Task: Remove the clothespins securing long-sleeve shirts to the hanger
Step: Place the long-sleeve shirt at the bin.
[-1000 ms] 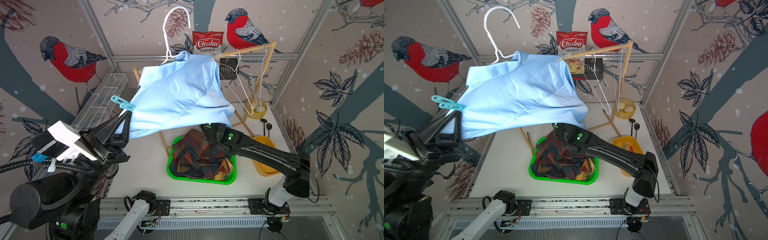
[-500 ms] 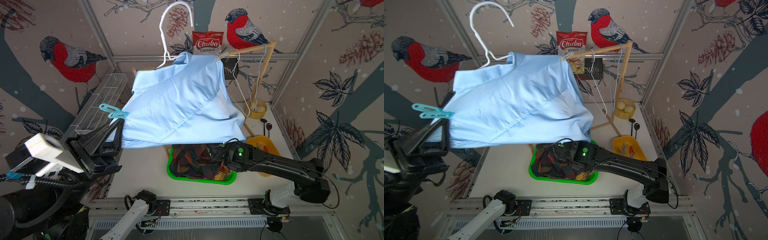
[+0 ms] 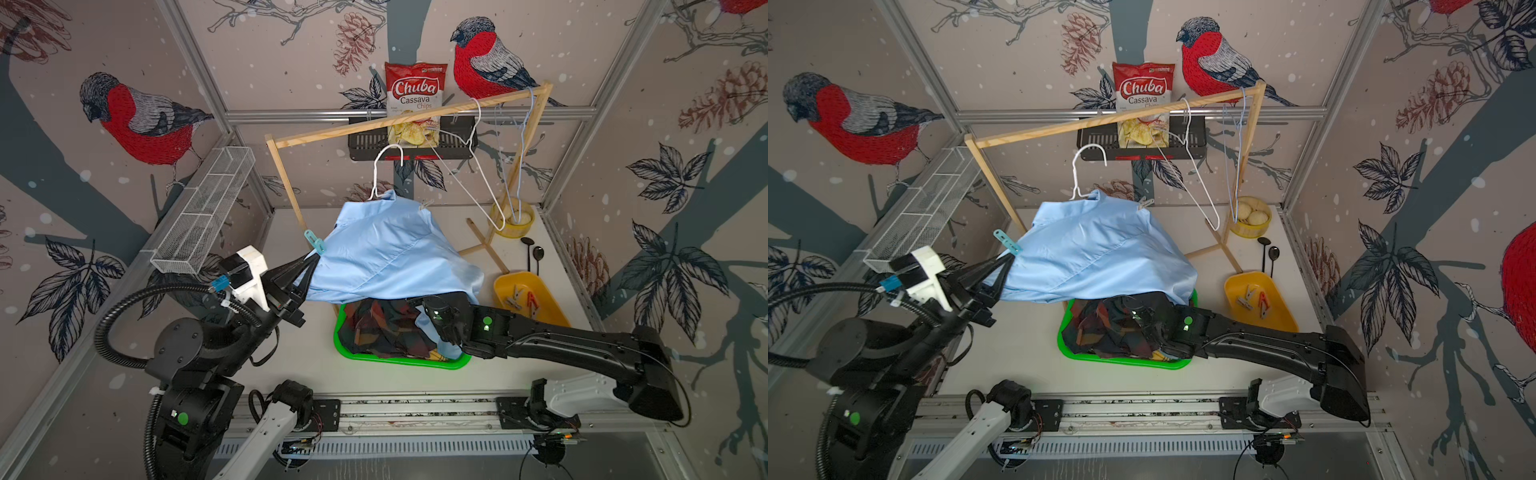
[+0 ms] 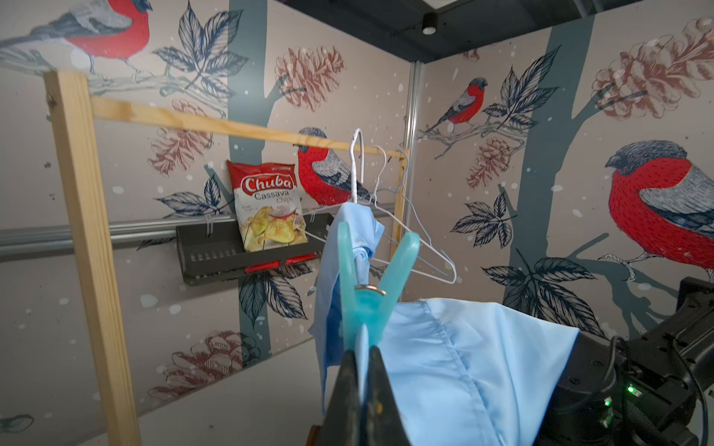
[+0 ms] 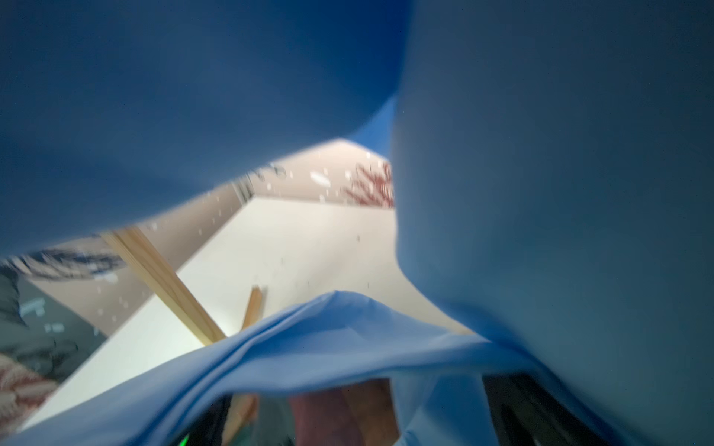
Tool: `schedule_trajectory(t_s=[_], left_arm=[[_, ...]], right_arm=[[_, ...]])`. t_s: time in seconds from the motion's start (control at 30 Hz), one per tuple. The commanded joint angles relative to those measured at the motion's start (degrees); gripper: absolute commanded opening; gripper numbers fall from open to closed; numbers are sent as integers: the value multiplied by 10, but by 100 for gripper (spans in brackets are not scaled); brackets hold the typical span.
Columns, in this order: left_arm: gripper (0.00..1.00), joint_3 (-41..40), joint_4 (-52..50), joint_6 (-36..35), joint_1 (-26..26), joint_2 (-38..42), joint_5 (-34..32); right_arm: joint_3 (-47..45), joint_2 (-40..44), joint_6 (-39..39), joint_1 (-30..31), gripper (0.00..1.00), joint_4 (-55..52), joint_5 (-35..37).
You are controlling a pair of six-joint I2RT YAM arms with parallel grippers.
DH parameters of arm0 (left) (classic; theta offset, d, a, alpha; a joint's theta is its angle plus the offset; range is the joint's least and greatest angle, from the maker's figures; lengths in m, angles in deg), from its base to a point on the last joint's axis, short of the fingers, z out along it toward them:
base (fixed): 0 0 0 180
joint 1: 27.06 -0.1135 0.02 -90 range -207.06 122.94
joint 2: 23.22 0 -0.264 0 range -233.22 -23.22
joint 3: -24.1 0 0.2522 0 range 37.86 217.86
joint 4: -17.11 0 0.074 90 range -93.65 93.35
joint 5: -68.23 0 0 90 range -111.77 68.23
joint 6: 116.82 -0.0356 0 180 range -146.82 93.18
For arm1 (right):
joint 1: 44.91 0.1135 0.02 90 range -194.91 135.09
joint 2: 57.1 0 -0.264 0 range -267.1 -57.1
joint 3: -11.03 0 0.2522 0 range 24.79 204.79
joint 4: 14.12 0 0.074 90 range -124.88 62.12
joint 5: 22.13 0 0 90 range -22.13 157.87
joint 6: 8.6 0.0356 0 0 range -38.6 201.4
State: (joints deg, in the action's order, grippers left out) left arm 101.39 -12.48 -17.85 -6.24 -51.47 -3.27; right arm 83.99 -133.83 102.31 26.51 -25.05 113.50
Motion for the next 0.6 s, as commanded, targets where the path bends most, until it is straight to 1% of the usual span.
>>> schedule_trajectory(t_s=[0.0,0.07,0.13,0.23,0.4,0.57], left_arm=[[0,-59,58,24,1,13,-10],[0,-111,83,29,1,15,-11],[0,-155,109,38,1,18,-24],[0,-217,140,40,1,30,-46],[0,-273,121,32,1,27,-91],[0,-312,127,48,1,9,-90]], right_arm=[[-19,-22,100,-40,100,-33,-113],[-28,-45,115,-56,100,-37,-161],[-25,-74,120,-57,100,-53,-188],[-34,-92,125,-56,100,-53,-225],[-59,-108,133,-64,100,-46,-302],[-66,-122,125,-61,100,-53,-380]])
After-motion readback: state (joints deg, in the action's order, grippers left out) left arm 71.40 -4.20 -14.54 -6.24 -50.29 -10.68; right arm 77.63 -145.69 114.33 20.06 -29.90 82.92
